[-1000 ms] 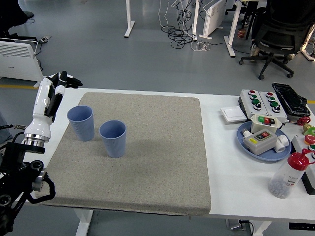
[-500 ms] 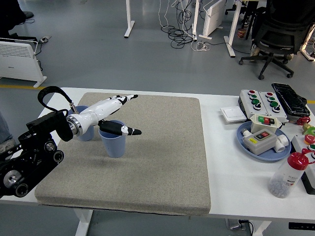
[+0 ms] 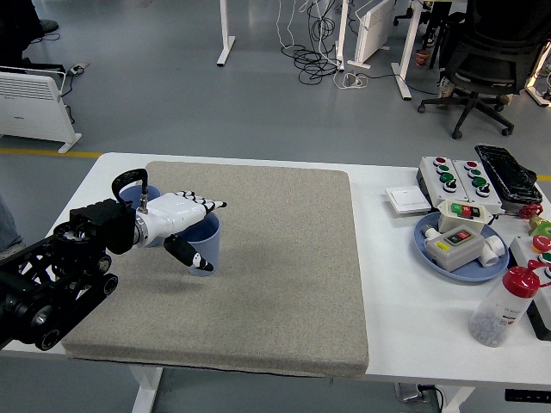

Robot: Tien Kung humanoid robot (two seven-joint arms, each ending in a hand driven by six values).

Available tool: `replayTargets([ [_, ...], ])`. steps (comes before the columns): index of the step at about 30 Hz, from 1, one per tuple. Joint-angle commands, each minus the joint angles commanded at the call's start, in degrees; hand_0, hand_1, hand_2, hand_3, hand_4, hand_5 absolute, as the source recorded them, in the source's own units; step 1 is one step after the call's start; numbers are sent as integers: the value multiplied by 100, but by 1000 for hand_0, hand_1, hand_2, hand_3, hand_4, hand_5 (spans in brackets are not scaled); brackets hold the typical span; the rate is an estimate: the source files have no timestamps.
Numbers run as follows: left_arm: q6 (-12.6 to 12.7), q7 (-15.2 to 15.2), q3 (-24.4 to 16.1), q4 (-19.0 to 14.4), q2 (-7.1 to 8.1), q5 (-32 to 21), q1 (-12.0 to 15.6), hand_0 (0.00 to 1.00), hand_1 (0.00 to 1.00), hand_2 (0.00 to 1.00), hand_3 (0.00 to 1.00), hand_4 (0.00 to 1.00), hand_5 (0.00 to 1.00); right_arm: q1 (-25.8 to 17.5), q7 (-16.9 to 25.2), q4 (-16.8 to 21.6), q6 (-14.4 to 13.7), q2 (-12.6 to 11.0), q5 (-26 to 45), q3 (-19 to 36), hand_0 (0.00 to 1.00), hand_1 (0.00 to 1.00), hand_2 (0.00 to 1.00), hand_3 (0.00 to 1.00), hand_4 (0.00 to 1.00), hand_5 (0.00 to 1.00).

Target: Push cup pick cup insert cup

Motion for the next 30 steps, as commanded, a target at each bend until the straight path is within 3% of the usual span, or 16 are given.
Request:
replayTargets([
  [4, 108, -65, -40, 33, 5, 55, 14, 712, 847, 908, 906, 856, 318, -4, 3, 3, -4, 0, -3, -4, 689, 610, 640, 592, 114, 515],
  [5, 117, -74, -41, 29, 9, 53, 16, 533, 717, 793, 788, 790, 248, -4, 3, 4, -4, -1, -5, -6, 689, 610, 640, 591, 114, 514],
  [10, 154, -127, -19, 45, 13, 49, 9, 533, 717, 793, 788, 790, 248, 5, 8, 6, -8, -2, -6, -16, 689, 610, 640, 591, 114, 514],
  [11, 155, -129, -17, 48, 13, 46, 8, 391, 590, 639, 604, 674, 165, 6, 8, 6, -8, -2, -7, -17, 689, 610, 640, 591, 114, 514],
  [16, 178, -149, -6, 69, 19, 15, 9, 391, 590, 639, 604, 674, 165, 16, 13, 6, -11, -1, 4, -26, 689, 610, 640, 591, 114, 514],
  [17, 172, -150, -16, 59, 21, 3, 10, 381, 527, 537, 499, 555, 119, 15, 16, 7, -10, -2, 13, -31, 688, 610, 639, 592, 114, 512],
  [21, 118, -129, -60, -41, 51, -63, 12, 381, 527, 537, 499, 555, 119, 20, 20, 9, -12, -3, 18, -39, 688, 610, 639, 592, 114, 512],
  [25, -26, -34, -187, -307, 147, -246, 23, 379, 493, 492, 461, 526, 122, 21, 21, 12, -16, -5, 4, -39, 688, 609, 639, 592, 115, 513],
  [30, -344, 180, -392, -879, 403, -577, -64, 385, 486, 483, 459, 513, 124, 23, 31, 12, -17, -9, 36, -56, 689, 610, 639, 593, 117, 514],
])
